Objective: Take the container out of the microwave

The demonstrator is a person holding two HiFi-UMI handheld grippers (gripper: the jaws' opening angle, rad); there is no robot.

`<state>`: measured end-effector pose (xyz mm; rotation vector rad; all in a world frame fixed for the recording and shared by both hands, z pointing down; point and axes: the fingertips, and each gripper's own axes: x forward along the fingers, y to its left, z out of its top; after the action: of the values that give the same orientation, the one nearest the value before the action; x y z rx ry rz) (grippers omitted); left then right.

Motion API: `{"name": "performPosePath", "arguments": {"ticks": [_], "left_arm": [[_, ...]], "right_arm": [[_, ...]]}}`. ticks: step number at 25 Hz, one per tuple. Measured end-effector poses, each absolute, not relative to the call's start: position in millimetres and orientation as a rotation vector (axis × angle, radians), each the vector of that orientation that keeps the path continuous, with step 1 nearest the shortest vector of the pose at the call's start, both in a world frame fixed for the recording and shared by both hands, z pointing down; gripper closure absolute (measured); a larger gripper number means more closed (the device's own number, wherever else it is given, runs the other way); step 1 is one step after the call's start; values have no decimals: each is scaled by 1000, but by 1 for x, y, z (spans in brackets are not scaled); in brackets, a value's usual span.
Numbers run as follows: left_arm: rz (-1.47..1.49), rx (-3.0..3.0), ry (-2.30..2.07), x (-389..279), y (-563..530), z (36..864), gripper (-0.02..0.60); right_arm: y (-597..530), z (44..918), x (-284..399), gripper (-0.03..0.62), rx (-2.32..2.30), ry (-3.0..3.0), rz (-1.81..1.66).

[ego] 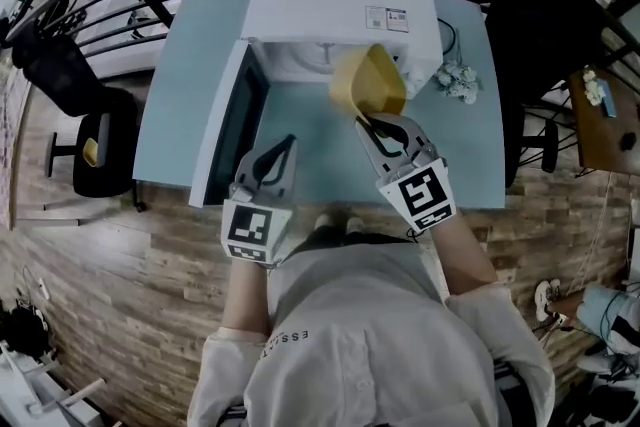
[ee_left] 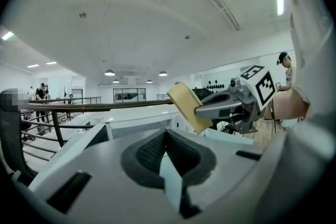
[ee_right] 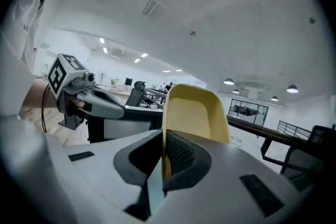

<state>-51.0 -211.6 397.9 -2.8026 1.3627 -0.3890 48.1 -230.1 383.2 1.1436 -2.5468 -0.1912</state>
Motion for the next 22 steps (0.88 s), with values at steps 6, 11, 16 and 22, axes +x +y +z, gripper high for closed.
{"name": "performPosePath", "arguments": {"ticks": [6, 11, 16, 22], "left_arm": [[-372, -2769, 1311, -42, -220, 379, 588], [-356, -2752, 1274, -34, -228, 367, 588], [-365, -2731, 1229, -23, -235, 356, 588], [-361, -2715, 1196, -13, -241, 345, 588]], "right_arm": [[-228, 354, 83, 568, 1357, -2623, -158], [-230, 337, 107, 568, 1505, -2660, -146], [-237, 337, 122, 568, 1574, -2644, -125], [-243, 332, 126, 571, 1588, -2629, -165]]}}
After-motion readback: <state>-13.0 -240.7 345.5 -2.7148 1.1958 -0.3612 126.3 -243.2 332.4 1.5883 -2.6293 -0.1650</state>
